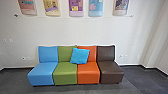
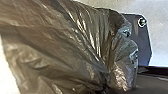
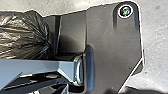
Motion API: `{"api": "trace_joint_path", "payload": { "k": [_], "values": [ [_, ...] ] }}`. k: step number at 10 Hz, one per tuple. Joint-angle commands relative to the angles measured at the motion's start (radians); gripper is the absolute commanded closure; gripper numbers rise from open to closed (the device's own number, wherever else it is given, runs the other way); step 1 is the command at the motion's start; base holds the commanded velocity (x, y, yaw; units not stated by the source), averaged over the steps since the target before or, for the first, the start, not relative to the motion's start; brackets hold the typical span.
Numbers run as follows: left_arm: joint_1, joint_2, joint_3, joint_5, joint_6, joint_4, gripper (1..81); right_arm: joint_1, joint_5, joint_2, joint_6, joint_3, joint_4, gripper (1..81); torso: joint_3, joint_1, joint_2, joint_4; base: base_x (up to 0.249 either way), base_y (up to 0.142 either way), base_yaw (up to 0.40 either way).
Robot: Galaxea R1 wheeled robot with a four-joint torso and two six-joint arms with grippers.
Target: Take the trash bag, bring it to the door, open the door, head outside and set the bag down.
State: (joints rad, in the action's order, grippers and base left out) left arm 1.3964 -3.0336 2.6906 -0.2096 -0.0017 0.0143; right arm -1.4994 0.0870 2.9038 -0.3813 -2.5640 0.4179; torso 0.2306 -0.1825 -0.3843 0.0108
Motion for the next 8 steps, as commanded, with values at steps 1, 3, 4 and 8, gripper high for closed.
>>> {"api": "trace_joint_path", "payload": {
  "k": [1,3,4,8],
  "values": [
    [-0.052,-0.005,-0.005,-0.071,0.000,-0.007,81.1,0.041,0.069,-0.013,-0.005,-0.002,0.001,1.0,-0.079,0.062,0.097,0.000,0.000,0.000,0.000],
    [-0.050,-0.008,-0.005,-0.071,0.002,-0.007,81.1,0.041,0.069,-0.012,-0.005,-0.004,0.002,1.0,-0.038,0.104,0.158,0.000,0.000,0.000,0.000],
    [-0.052,-0.008,-0.005,-0.071,0.000,-0.007,81.1,0.041,0.069,-0.010,-0.005,-0.004,0.002,1.0,-0.046,0.122,0.186,0.000,0.000,0.000,0.000],
    [-0.052,-0.010,-0.005,-0.071,0.000,-0.005,81.1,0.041,0.068,-0.007,-0.005,-0.004,0.002,1.0,-0.051,0.145,0.221,0.000,0.000,0.000,0.000]
  ]
}}
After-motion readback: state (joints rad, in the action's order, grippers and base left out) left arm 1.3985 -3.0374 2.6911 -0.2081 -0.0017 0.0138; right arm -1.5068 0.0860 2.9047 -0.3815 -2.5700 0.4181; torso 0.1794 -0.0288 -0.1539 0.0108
